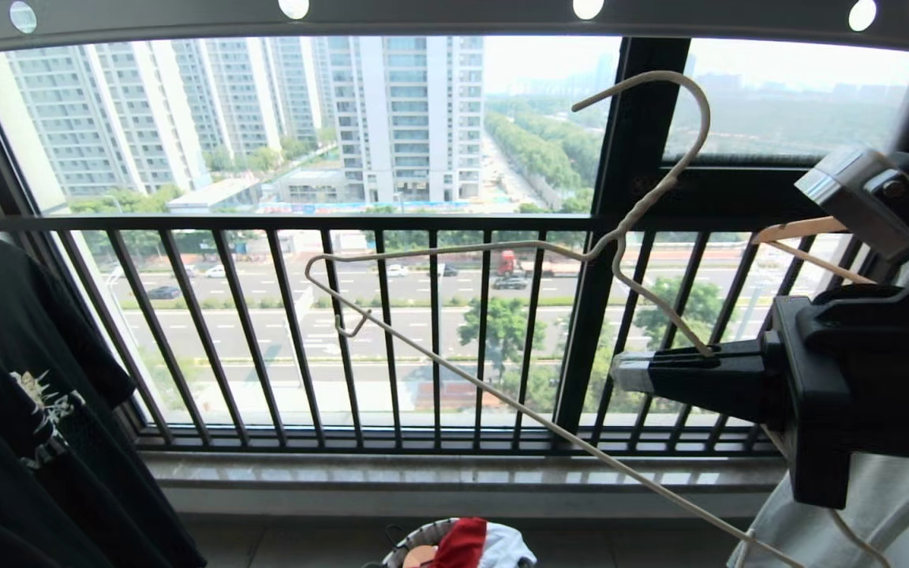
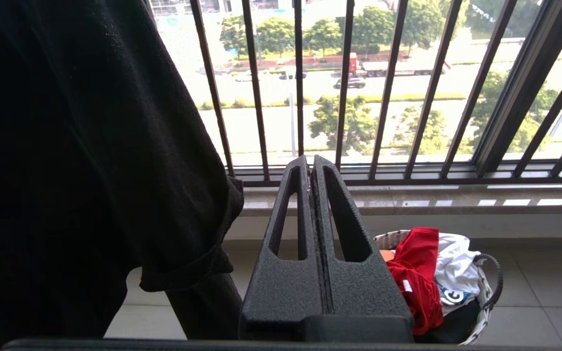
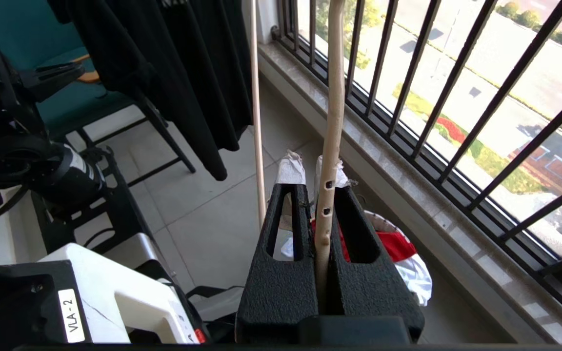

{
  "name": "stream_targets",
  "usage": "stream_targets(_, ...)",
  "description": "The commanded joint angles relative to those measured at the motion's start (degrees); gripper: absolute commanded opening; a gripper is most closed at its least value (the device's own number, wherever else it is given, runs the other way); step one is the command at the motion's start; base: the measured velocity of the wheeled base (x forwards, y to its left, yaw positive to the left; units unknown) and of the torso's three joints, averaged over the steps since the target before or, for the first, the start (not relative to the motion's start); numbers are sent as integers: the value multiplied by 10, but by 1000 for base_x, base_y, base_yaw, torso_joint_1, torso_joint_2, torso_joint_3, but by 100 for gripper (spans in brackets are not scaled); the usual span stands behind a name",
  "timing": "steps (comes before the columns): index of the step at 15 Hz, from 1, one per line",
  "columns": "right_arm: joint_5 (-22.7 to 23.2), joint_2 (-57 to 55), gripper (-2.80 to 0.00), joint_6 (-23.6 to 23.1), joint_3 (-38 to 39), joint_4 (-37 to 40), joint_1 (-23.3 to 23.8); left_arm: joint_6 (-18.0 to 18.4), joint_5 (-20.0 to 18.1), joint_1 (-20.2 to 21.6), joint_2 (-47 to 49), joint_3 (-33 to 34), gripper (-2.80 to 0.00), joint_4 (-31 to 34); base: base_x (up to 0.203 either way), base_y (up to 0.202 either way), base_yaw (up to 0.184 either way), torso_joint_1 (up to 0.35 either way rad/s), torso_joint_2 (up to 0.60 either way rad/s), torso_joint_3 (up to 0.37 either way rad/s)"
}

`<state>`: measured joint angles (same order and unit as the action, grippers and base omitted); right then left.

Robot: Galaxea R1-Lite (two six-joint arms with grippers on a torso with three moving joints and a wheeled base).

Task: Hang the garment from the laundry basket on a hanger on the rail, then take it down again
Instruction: Pick up the clothes rack on the clothesline

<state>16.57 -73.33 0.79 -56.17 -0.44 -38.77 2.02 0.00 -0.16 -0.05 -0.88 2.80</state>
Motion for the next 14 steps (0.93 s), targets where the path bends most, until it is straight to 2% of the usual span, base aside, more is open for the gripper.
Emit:
stream_targets(1,2,-34,-280,-1,-1,-6,18,0,0,0,0,0,-280,0,0,0,0,0,0,0)
stream_targets(3,3,-33,-280,-1,-1,-7,29,0,0,0,0,0,-280,0,0,0,0,0,0,0)
stream_targets(14,1,-22,-280,-2,19,-8,30,0,0,0,0,0,-280,0,0,0,0,0,0,0)
